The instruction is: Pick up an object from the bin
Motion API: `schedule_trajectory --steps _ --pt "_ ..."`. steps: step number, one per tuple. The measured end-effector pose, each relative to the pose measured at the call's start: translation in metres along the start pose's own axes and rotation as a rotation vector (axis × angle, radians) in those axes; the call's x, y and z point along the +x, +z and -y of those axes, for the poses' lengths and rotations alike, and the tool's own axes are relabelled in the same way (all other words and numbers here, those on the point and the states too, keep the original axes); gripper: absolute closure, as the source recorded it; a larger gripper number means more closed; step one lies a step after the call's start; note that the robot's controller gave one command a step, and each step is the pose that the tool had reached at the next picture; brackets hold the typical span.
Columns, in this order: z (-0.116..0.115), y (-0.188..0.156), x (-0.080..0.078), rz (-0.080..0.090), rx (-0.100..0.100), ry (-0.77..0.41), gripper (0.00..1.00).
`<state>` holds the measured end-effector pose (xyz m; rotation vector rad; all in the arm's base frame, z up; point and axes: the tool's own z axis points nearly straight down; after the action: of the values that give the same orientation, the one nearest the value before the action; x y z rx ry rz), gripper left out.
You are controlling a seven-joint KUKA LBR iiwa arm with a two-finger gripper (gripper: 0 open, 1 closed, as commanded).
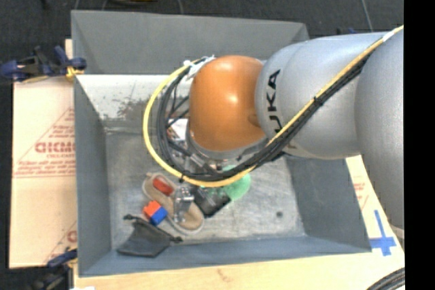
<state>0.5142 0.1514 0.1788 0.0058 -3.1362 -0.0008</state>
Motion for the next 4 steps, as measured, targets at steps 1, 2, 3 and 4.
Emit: schedule_trajectory --steps 1,2,3,4 --pt "0.001 -0.004 -0.002 0.008 -0.001 0.003 0.00" --pt "-0.014 0.048 0.000 0.014 -0.003 0.063 0.00" --pt "-0.010 0.099 -0.015 0.012 -0.008 -0.498 1.00" --pt "-0.010 0.099 -0.015 0.012 -0.009 -0.497 1.00"
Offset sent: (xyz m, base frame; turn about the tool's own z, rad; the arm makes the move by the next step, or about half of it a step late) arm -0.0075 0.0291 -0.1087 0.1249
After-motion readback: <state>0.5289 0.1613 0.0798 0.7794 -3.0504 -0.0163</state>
